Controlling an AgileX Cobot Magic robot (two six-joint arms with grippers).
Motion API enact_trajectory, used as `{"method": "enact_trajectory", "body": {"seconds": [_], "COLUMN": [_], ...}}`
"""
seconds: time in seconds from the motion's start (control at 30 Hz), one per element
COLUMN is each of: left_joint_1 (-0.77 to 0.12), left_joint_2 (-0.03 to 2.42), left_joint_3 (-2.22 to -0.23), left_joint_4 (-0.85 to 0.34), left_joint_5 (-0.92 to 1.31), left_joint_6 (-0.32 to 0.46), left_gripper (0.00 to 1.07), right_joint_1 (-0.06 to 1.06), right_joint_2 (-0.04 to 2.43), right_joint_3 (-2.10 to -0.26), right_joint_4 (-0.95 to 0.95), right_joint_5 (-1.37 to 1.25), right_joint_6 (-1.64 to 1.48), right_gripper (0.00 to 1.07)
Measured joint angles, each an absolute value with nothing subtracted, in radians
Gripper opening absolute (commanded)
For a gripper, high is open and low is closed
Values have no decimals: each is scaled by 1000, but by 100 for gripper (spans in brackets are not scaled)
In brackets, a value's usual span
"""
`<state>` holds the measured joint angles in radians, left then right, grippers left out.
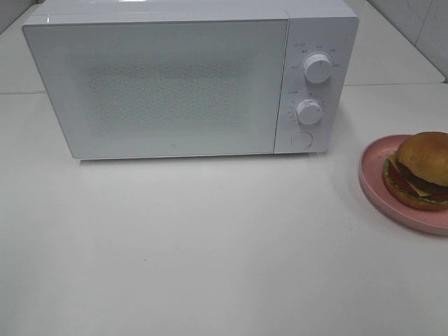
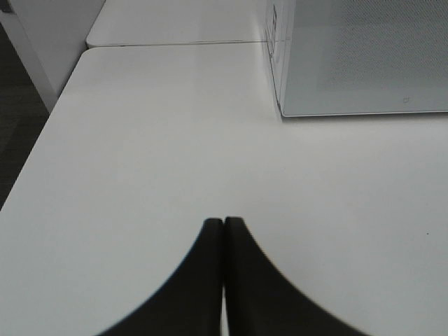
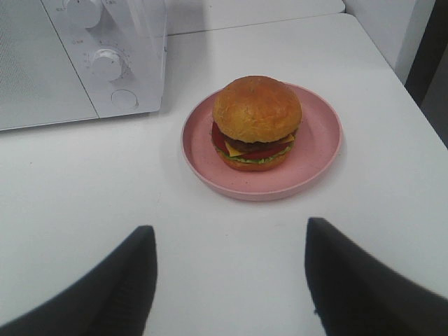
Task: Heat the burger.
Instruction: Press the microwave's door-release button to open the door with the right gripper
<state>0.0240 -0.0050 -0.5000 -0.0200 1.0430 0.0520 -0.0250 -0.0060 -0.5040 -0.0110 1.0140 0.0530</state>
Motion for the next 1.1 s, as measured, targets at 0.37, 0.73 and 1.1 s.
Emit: {"method": "enact_trajectory", "body": {"seconds": [0.37, 0.73, 1.1], "left_joint_1": [24, 24, 24], "left_joint_2": [-5, -5, -5], "left_joint_3": [-500, -500, -500], "left_joint_4": [-20, -20, -20], "left_joint_5": [1043, 1043, 1043], "left_joint_6": [52, 52, 52], "left_gripper": [0, 0, 0], "right_joint_1": [-25, -25, -25], "right_joint_2": [-6, -6, -6], "right_joint_3": [-504, -504, -504], "right_joint_4": [-11, -11, -11], "right_joint_5": [1014, 1014, 1014], "right_joint_6": [53, 53, 53], "right_gripper": [60, 60, 60]}}
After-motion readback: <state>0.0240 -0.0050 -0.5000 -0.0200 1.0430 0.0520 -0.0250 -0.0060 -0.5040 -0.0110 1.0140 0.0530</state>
